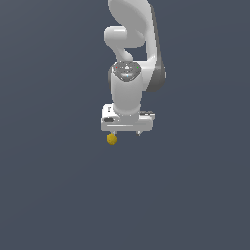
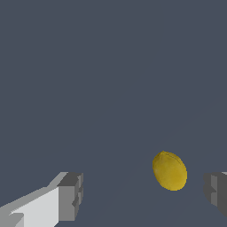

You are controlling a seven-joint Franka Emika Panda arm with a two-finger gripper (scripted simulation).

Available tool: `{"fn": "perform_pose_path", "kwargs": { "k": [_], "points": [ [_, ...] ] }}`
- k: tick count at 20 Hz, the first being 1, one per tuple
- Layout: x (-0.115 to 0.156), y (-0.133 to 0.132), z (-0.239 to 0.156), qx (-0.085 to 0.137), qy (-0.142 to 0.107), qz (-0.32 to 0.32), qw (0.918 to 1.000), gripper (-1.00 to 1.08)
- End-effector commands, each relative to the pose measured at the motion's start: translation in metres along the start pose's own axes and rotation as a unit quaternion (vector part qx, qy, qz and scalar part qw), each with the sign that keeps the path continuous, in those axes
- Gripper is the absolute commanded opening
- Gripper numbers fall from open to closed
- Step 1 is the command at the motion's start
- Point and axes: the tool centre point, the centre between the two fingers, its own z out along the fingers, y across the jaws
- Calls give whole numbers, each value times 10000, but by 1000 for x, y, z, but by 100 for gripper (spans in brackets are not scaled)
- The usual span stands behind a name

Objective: Pick up the object and move it to a goal position.

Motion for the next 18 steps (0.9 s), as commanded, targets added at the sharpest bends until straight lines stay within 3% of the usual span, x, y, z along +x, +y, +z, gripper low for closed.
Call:
{"fn": "perform_pose_path", "kwargs": {
  "k": [1,11,18],
  "points": [
    [0,0,0,0,0,0,10000,100],
    [5,23,-19,-130,108,60,9998,100],
    [1,27,-8,-102,103,266,9995,100]
  ]
}}
